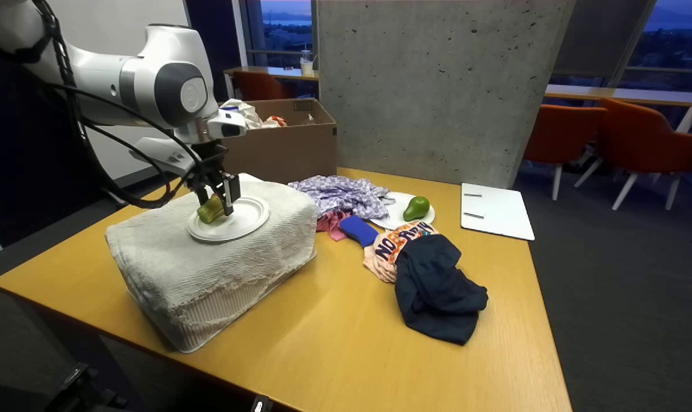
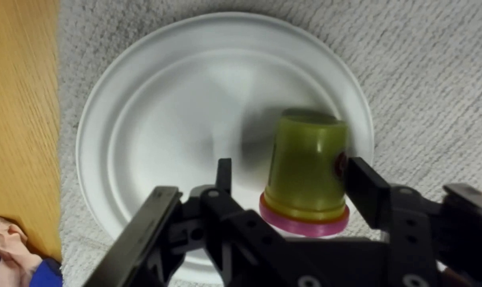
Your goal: Flip over the bottle
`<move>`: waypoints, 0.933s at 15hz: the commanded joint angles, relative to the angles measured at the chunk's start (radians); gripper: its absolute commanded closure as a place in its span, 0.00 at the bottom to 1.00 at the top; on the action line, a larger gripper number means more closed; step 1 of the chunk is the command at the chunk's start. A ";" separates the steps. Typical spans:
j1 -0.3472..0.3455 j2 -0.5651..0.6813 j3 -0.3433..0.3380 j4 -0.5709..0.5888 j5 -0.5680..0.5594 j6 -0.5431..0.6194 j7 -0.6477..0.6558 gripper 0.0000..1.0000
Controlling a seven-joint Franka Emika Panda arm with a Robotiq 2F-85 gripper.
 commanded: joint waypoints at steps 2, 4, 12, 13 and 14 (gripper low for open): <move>0.019 0.001 -0.020 0.013 -0.033 0.005 0.015 0.65; 0.022 -0.018 -0.025 0.009 -0.049 0.004 0.015 0.78; 0.113 -0.113 -0.139 -0.064 -0.268 0.108 0.101 0.82; 0.144 -0.119 -0.169 -0.079 -0.327 0.133 0.138 0.82; 0.181 -0.123 -0.200 -0.096 -0.387 0.157 0.181 0.82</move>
